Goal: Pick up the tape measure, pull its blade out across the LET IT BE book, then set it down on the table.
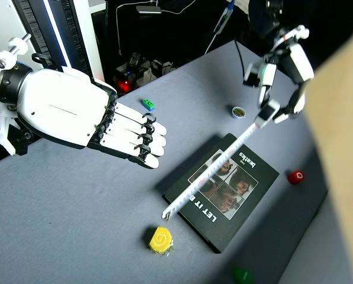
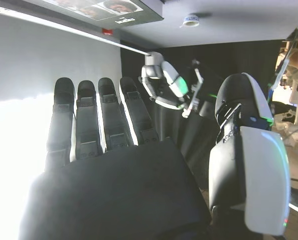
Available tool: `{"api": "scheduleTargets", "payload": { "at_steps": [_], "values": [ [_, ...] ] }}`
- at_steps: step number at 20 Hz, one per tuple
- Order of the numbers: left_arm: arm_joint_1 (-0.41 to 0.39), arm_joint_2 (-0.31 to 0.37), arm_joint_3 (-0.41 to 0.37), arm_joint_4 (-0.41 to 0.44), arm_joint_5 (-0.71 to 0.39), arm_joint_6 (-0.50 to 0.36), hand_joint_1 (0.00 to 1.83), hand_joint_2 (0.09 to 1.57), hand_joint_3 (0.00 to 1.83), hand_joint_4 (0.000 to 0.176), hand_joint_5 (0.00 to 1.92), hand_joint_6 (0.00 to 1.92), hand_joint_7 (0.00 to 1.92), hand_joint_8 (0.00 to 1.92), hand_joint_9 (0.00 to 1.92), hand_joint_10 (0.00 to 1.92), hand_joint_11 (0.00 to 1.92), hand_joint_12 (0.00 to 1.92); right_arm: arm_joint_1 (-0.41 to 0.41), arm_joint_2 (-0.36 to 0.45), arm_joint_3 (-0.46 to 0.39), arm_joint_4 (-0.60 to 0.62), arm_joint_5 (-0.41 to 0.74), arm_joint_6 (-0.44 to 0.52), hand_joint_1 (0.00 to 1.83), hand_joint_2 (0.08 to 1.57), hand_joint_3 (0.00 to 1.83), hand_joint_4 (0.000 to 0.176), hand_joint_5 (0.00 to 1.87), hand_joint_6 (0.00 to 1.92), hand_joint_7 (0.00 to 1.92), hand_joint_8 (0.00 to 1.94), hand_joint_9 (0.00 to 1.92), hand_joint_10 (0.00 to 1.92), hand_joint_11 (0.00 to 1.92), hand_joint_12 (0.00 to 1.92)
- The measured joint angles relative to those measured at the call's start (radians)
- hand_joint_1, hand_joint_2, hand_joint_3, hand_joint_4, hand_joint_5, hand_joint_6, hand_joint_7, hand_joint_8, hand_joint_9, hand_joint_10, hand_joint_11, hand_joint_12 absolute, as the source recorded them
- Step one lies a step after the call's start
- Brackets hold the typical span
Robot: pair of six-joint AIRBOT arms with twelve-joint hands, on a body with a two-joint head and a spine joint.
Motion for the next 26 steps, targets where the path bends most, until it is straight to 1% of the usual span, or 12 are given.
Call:
{"api": "scheduleTargets", "payload": {
  "at_steps": [2,5,8,10,13,16,17,18,20,22,23,26],
  "values": [
    [0.009,0.013,-0.042,-0.008,-0.002,0.001,1.39,1.08,0.0,0.0,1.07,0.64,1.13,0.81,0.89,1.24,0.82,1.16,0.0,0.0,-0.001,0.0,0.0,0.0,0.0,1.07,0.0,0.0,0.0,0.0,0.0,0.0,0.0,0.0,0.0,0.3],
    [0.009,0.02,-0.084,0.01,-0.005,-0.005,1.39,1.08,0.0,0.0,1.06,0.62,1.13,0.81,0.9,1.24,0.81,1.15,0.0,0.002,-0.003,0.0,0.0,0.0,0.0,1.07,0.0,0.0,0.0,0.0,0.0,0.0,0.0,0.0,0.0,0.3],
    [0.008,0.034,-0.113,0.011,-0.007,-0.006,1.39,1.07,0.0,0.0,1.04,0.7,1.17,0.68,0.92,1.23,0.79,1.16,0.0,0.004,-0.005,0.0,0.0,0.0,0.0,1.07,0.0,0.0,0.0,0.0,0.0,0.0,0.0,0.0,0.0,0.24],
    [0.009,0.046,-0.134,0.01,-0.012,-0.005,1.39,1.08,0.0,0.0,1.01,0.74,1.17,0.69,0.91,1.25,0.76,1.2,-0.003,0.004,-0.005,0.0,0.0,0.0,0.0,1.09,0.0,0.0,0.0,0.0,0.0,0.0,0.0,0.0,0.0,0.2],
    [0.047,0.05,-0.163,0.038,-0.024,-0.008,1.39,1.07,0.0,0.0,1.04,0.72,1.18,0.67,0.9,1.25,0.76,1.2,-0.003,0.006,-0.007,0.0,0.001,0.0,0.0,1.07,0.0,0.0,0.0,0.0,0.0,0.0,0.0,0.0,0.0,0.19],
    [0.086,0.05,-0.188,0.059,-0.04,-0.011,1.39,1.06,0.0,0.0,1.09,0.63,1.19,0.67,0.9,1.23,0.8,1.15,-0.003,0.006,-0.007,0.0,0.0,0.0,0.02,1.06,0.0,0.0,0.0,0.0,0.0,0.0,0.0,0.0,0.0,0.29],
    [0.094,0.05,-0.19,0.058,-0.043,-0.013,1.39,1.06,0.0,0.0,1.08,0.64,1.2,0.66,0.9,1.23,0.8,1.15,-0.003,0.006,-0.007,0.0,0.0,0.0,0.02,1.07,0.0,0.0,0.0,0.0,0.0,0.0,0.0,0.0,0.0,0.29],
    [0.107,0.05,-0.196,0.054,-0.05,-0.015,1.39,1.08,0.0,0.0,1.02,0.71,1.19,0.68,0.88,1.28,0.78,1.16,-0.003,0.007,-0.007,0.0,0.0,0.0,0.02,1.08,0.0,0.0,0.0,0.0,0.0,0.0,0.0,0.0,0.0,0.25],
    [0.127,0.04,-0.198,0.051,-0.068,-0.017,1.39,1.08,0.0,0.0,1.01,0.74,1.19,0.69,0.86,1.29,0.74,1.2,-0.003,0.007,-0.007,0.0,0.0,0.0,0.01,1.09,0.01,0.0,0.0,0.0,0.0,0.0,0.0,0.0,0.0,0.23],
    [0.144,0.024,-0.197,0.051,-0.081,-0.017,1.39,1.07,0.0,0.0,1.03,0.74,1.2,0.65,0.89,1.25,0.78,1.14,-0.003,0.007,-0.007,0.0,0.0,-0.001,0.02,1.07,0.0,0.0,0.0,0.0,0.0,0.0,0.0,0.0,0.0,0.23],
    [0.148,0.014,-0.191,0.057,-0.088,-0.017,1.39,1.07,0.0,0.0,1.04,0.72,1.19,0.66,0.9,1.22,0.81,1.09,-0.003,0.007,-0.007,0.0,0.0,-0.002,0.02,1.07,0.0,0.0,0.0,0.0,0.0,0.0,0.0,0.0,0.0,0.24],
    [0.172,-0.023,-0.167,0.067,-0.104,-0.029,1.39,1.07,0.0,0.0,1.09,0.63,1.15,0.77,0.91,1.2,0.81,1.08,-0.003,0.007,-0.007,0.0,0.0,-0.009,0.02,1.07,0.0,0.0,0.0,0.0,0.0,0.0,0.0,0.0,0.0,0.32]
  ]
}}
